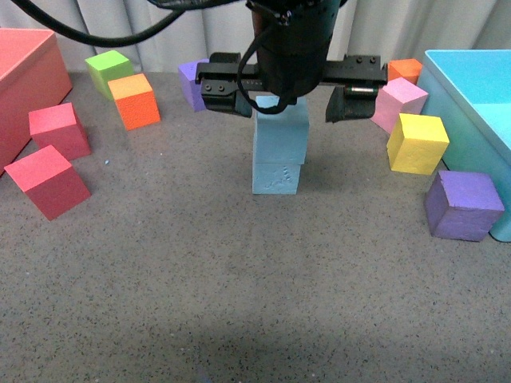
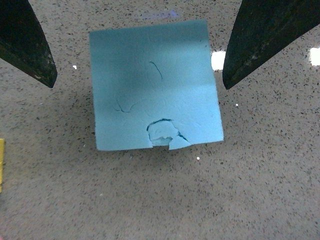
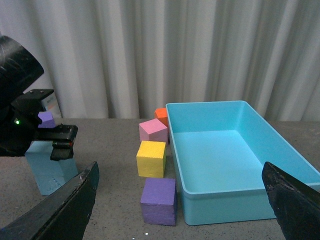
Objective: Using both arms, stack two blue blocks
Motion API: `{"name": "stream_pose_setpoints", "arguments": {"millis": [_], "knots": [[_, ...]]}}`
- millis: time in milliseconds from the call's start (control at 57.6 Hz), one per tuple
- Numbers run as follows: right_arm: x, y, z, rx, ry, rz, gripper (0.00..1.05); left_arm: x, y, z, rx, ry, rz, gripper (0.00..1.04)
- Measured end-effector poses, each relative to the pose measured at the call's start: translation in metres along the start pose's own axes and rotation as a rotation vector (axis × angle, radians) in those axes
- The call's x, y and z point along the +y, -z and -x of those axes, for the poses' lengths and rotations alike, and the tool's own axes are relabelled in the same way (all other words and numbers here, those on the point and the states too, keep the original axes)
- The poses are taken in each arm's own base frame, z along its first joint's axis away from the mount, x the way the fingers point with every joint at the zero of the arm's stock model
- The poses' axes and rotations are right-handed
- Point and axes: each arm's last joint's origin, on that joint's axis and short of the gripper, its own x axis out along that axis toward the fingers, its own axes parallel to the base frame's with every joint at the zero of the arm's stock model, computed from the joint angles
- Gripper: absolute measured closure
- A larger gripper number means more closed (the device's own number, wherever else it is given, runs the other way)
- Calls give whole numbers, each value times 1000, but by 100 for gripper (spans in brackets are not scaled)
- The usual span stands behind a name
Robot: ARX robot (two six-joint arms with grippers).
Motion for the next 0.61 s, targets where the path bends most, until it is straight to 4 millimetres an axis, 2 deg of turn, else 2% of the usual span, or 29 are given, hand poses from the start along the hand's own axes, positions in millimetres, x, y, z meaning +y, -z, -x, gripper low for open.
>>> {"name": "stream_pose_setpoints", "arguments": {"millis": [156, 295, 364, 469, 538, 607], "knots": [[0, 0, 0, 0, 0, 0, 10, 10, -8, 19, -52, 17, 38, 7], [0, 0, 0, 0, 0, 0, 10, 13, -12, 24, -70, 19, 54, 7], [0, 0, 0, 0, 0, 0, 10, 20, -8, 20, -262, -52, 20, 15], [0, 0, 0, 0, 0, 0, 10, 50, 18, 22, -512, -93, -24, 31], [0, 0, 0, 0, 3, 0, 10, 80, 37, 37, -705, -75, -12, 44], [0, 0, 0, 0, 3, 0, 10, 108, 49, 64, -876, -59, 27, 56]]}}
